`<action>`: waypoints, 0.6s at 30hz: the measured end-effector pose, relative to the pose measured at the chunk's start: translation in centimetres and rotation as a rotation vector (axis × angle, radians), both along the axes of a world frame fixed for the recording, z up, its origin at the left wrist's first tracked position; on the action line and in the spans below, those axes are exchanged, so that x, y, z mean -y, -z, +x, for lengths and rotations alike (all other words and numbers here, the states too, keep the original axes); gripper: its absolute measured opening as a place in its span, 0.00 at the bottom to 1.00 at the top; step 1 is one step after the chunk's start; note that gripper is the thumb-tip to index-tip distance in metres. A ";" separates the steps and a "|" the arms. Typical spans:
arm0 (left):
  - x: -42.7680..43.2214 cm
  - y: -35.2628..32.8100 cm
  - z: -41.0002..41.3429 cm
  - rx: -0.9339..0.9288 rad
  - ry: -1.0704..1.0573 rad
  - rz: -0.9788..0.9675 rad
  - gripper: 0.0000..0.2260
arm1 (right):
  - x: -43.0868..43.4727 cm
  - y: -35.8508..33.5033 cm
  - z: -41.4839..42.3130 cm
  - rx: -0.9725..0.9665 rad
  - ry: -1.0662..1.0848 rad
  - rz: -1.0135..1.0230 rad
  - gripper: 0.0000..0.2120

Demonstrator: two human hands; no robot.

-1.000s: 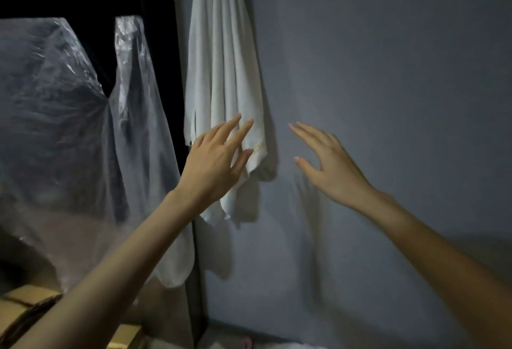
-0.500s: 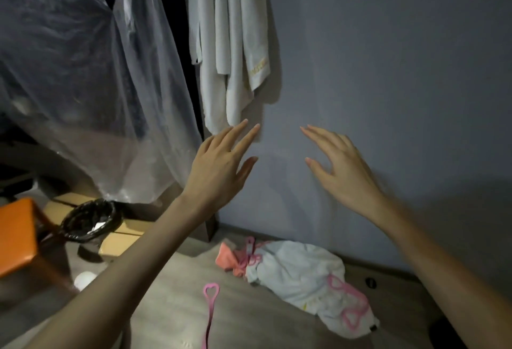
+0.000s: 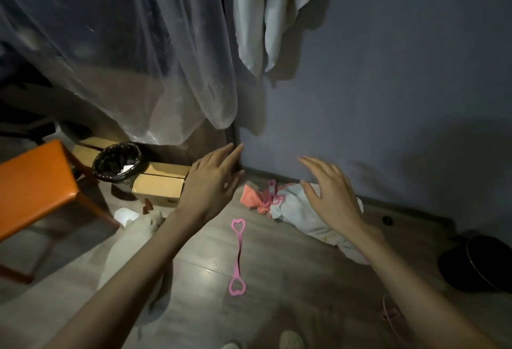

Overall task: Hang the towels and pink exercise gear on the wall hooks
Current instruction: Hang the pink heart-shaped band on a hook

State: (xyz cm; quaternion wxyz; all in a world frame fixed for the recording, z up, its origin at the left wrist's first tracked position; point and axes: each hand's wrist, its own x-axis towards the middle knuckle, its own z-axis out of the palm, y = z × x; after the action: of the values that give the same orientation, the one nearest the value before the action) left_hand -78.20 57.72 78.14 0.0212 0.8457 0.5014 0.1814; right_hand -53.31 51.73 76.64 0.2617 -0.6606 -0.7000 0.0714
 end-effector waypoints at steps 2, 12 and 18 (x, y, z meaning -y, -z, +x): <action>-0.4 2.3 -2.1 -0.010 -0.004 -0.037 0.24 | -0.1 1.9 -1.8 -0.037 0.009 -0.044 0.22; -3.7 14.3 -6.5 0.158 -0.199 -0.461 0.20 | -4.7 13.0 -7.2 -0.152 0.131 -0.372 0.17; -7.2 24.3 -7.9 0.259 -0.320 -0.697 0.20 | -9.4 22.4 -8.7 -0.279 0.136 -0.555 0.18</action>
State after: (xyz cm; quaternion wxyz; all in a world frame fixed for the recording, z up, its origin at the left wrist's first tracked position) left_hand -86.12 64.94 53.82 0.3411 0.6694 0.6513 0.1068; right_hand -62.00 61.15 54.19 0.1690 -0.7361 -0.5652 0.3320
